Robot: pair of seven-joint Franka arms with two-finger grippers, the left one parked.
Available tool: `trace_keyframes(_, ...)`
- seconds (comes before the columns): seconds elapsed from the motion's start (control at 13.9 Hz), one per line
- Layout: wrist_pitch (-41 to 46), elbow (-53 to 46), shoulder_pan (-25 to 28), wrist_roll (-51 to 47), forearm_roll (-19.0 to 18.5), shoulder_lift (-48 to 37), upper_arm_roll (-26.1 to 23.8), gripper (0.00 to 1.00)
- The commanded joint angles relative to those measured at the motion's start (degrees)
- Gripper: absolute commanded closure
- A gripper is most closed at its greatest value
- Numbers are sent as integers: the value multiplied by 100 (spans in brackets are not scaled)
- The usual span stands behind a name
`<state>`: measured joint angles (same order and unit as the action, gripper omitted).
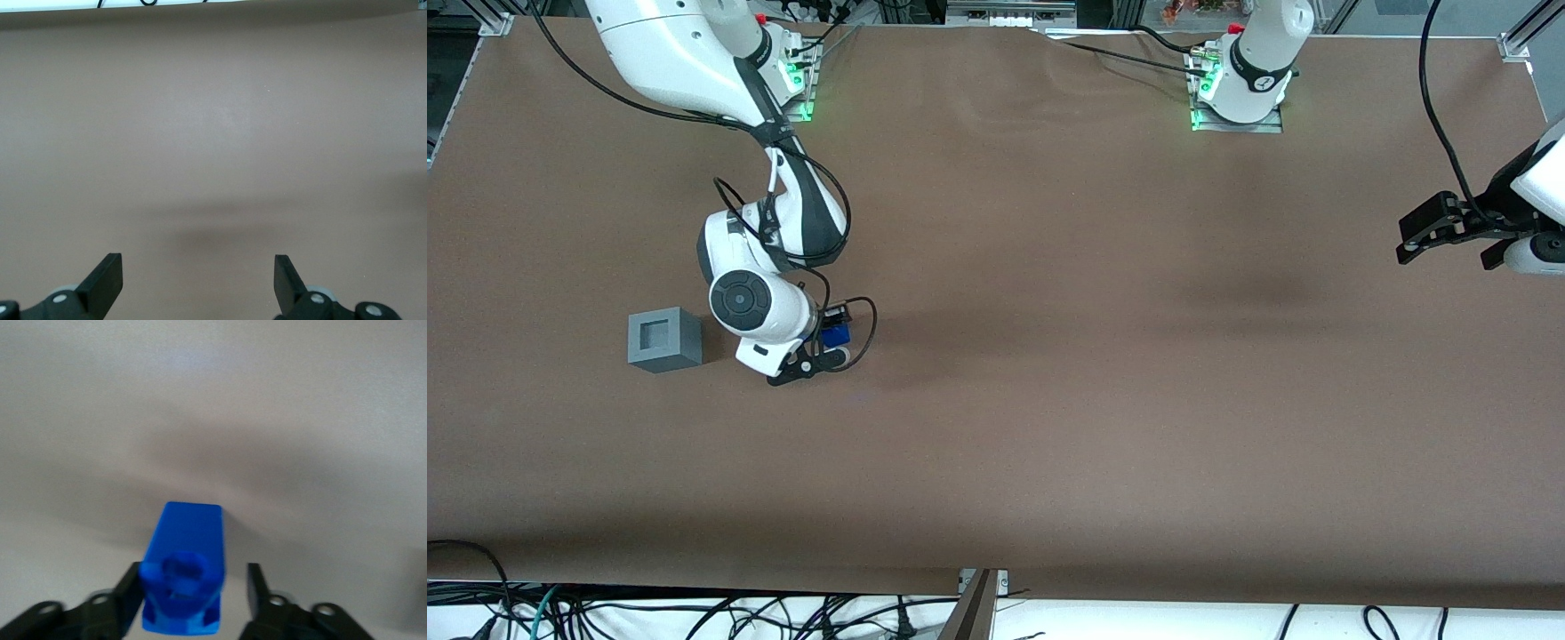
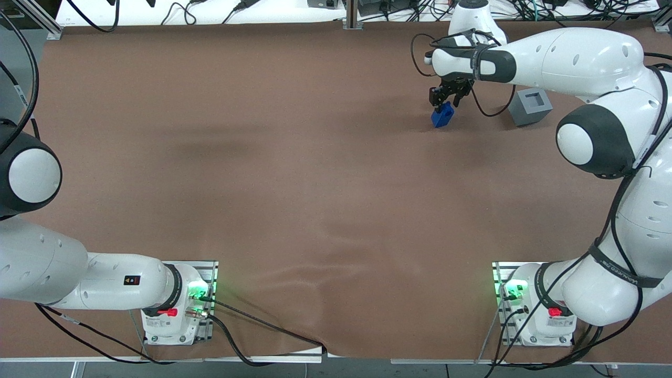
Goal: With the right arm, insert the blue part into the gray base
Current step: 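Lower the right gripper and close it on the blue block, then carry the held blue block over the gray base's hole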
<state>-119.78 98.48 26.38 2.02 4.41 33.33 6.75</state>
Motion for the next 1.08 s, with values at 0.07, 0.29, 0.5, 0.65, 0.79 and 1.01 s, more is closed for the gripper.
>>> trace_keyframes(0.07, -72, 172, 26, -61, 77, -143, -25, 51)
trace_keyframes(0.29, -28, 137, 26, -61, 77, -169, -25, 62)
trace_keyframes(0.5, 16, 110, -1, -61, 77, -335, 37, 70)
trace_keyframes(0.65, 104, 67, -36, -17, 69, -537, 264, 70)
trace_keyframes(0.79, 339, -39, -36, 70, 69, -774, 650, 70)
trace_keyframes(1.01, 920, -136, -36, 332, 33, -1039, 1274, 70)
